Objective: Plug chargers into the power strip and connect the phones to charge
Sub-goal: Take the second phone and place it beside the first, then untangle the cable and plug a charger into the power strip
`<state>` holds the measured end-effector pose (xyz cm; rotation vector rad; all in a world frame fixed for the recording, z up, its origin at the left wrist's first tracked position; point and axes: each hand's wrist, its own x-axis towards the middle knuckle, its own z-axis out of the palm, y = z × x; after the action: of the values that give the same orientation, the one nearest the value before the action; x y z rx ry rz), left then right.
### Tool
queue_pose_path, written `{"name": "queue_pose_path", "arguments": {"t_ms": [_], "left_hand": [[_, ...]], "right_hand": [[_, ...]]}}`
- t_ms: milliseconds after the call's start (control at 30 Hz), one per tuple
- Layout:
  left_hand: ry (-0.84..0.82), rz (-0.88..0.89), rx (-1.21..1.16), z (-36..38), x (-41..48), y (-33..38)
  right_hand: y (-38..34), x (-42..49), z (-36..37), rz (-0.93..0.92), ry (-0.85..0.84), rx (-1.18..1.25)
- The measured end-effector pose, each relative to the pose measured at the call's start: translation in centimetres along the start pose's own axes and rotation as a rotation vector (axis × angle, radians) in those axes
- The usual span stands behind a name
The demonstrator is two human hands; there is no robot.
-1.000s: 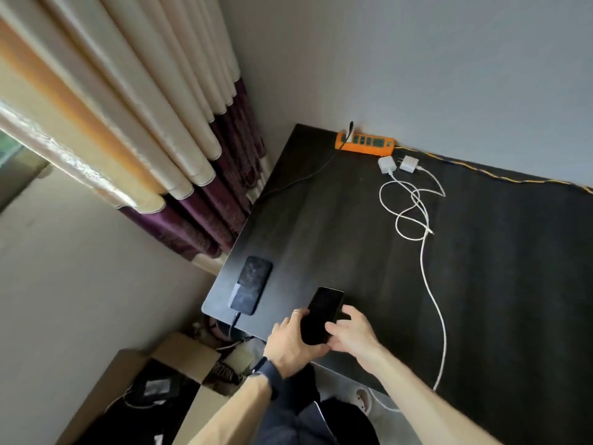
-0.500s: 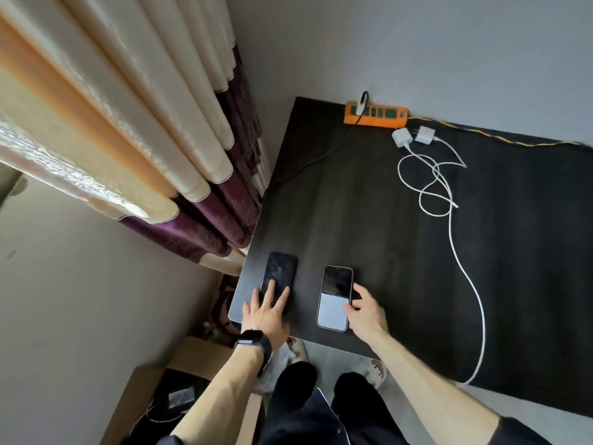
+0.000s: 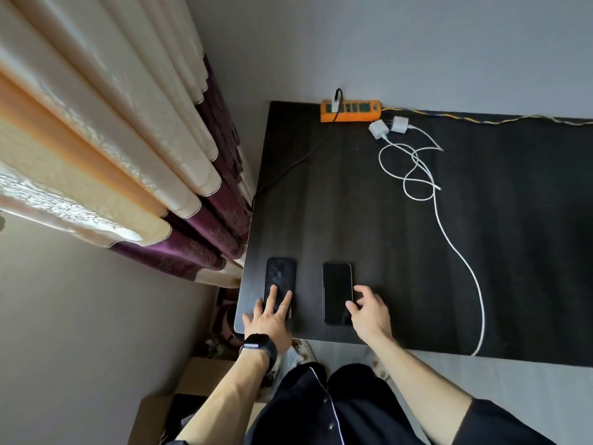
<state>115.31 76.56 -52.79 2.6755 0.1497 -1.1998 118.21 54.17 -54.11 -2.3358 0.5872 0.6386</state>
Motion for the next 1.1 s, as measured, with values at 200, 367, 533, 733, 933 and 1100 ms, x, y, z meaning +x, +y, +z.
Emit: {"name": "queue_pose_path", "arguments": {"t_ms": [200, 367, 533, 733, 933, 1100], "left_hand": [[0.119, 0.010, -0.003, -1.2, 0.4, 0.5], [0.208, -0.011, -0.031, -4.1, 1.9, 2.2], [0.270, 0.068, -0.064, -8.1, 5.6, 6.7], [0.327, 0.123, -0.107, -13.8, 12.2, 14.3], [0.253, 0.004, -0.144, -16.5, 18.8, 18.7], [0.177, -0.089, -0.084, -15.7, 21.0, 19.6]], "right_hand": [[0.2, 0.2, -0.2, 0.008, -0.081, 0.007], [0.9, 1.2, -2.9, 0.029, -0.130, 0.063], [0.4, 4.6, -8.9, -0.022, -0.058, 0.144], [-3.6, 12.3, -17.5, -0.161, 0.081, 0.214], [-7.6, 22.1, -22.4, -0.267, 0.081, 0.171], [-10.4, 30.5, -22.9, -0.365, 0.116, -0.062]]}}
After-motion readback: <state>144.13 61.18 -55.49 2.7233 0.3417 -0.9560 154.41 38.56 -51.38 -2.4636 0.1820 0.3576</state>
